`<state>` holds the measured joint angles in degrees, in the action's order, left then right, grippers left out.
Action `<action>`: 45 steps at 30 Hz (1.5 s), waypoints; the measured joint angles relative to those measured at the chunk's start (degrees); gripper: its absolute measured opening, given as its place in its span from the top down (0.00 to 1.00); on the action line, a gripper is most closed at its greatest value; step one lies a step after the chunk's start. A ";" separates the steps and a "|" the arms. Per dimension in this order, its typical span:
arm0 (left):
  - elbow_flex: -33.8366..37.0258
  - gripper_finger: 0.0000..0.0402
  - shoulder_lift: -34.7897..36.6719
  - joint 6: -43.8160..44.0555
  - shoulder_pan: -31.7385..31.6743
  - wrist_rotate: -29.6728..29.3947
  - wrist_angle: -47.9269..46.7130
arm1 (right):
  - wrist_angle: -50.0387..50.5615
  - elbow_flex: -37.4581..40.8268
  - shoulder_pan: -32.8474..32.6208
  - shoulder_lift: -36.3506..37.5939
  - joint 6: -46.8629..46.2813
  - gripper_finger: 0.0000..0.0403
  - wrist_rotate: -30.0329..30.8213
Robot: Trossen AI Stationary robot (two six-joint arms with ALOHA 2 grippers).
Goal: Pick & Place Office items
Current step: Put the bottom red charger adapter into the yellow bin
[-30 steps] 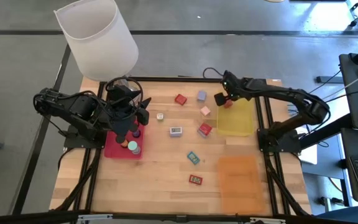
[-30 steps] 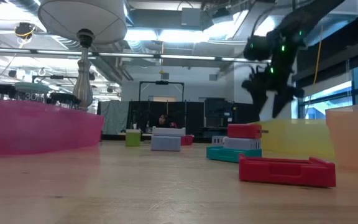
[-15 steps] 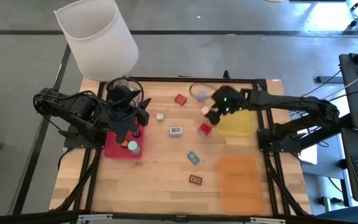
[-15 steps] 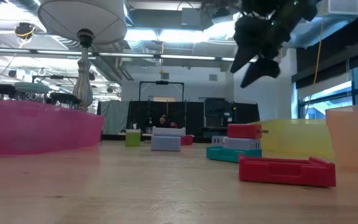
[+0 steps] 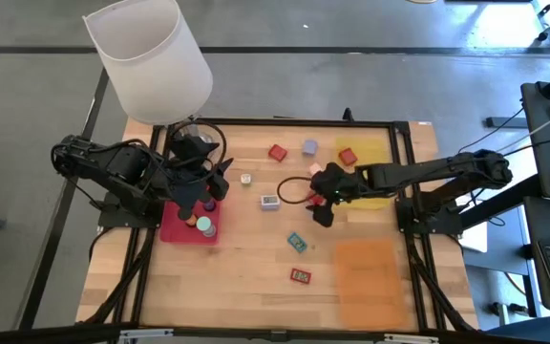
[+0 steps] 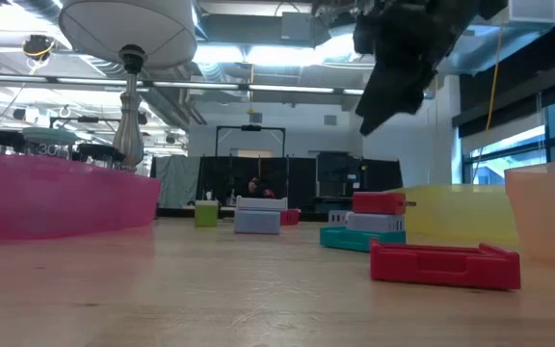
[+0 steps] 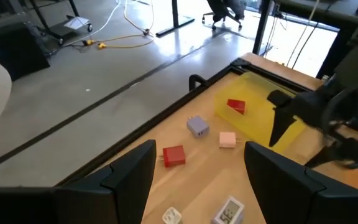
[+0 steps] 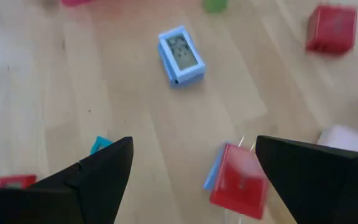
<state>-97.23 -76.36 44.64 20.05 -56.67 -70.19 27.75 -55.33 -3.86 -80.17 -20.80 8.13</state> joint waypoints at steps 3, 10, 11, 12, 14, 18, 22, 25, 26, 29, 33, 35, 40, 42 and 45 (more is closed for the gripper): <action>0.00 0.40 0.00 0.01 0.00 0.20 -0.02 | -0.05 0.02 0.58 -2.56 -4.95 0.15 0.03; 0.00 0.40 0.00 0.15 0.00 0.20 -0.02 | 0.13 0.04 3.05 -8.61 -15.33 0.15 1.42; 0.00 0.40 0.00 0.22 0.00 0.20 -0.02 | 0.13 0.04 3.33 -9.05 -16.31 0.15 1.89; 0.00 0.40 0.00 0.53 0.00 0.20 -0.02 | 0.13 0.04 3.60 -9.37 -16.62 0.15 2.21; 0.00 0.40 0.00 1.15 0.00 0.20 -0.02 | 0.11 0.04 4.02 -9.48 -16.41 0.15 2.79; 0.00 0.40 0.00 1.26 0.00 0.20 -0.02 | 0.08 0.04 4.20 -9.48 -16.33 0.15 3.48; 0.00 0.40 0.00 1.27 0.00 0.20 -0.02 | 0.09 0.04 4.20 -9.48 -19.08 0.15 3.40; 0.00 0.40 0.00 1.27 0.00 0.17 -0.02 | 0.10 0.04 4.53 -9.48 -20.59 0.12 3.27; 0.00 0.40 0.00 1.28 0.00 -0.02 -0.02 | 0.10 0.04 4.66 -9.48 -20.75 0.10 3.07; 0.00 0.40 0.00 1.30 0.00 -0.67 -0.02 | 0.11 0.04 4.94 -9.48 -20.69 0.05 3.03; 0.00 0.40 -0.02 2.62 0.00 -0.67 -0.01 | 0.13 0.04 4.94 -9.48 -20.34 0.01 3.94; 0.00 0.40 -0.02 2.78 0.00 -0.67 0.00 | 0.13 0.04 4.94 -9.48 -19.29 0.03 4.72; 0.00 0.40 -0.02 3.83 0.00 -0.67 0.00 | 0.13 0.04 4.94 -9.66 -16.31 0.04 5.01; 0.00 0.40 -0.02 4.17 0.00 -0.67 0.02 | 0.18 0.04 4.94 -10.64 -15.63 0.04 5.58; 0.00 0.40 -0.02 4.24 0.00 -0.62 0.02 | -0.05 0.09 4.94 -12.86 -14.73 0.04 4.48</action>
<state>-97.23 -76.38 48.88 20.05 -57.29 -70.17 27.69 -55.24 1.08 -93.03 -35.53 12.61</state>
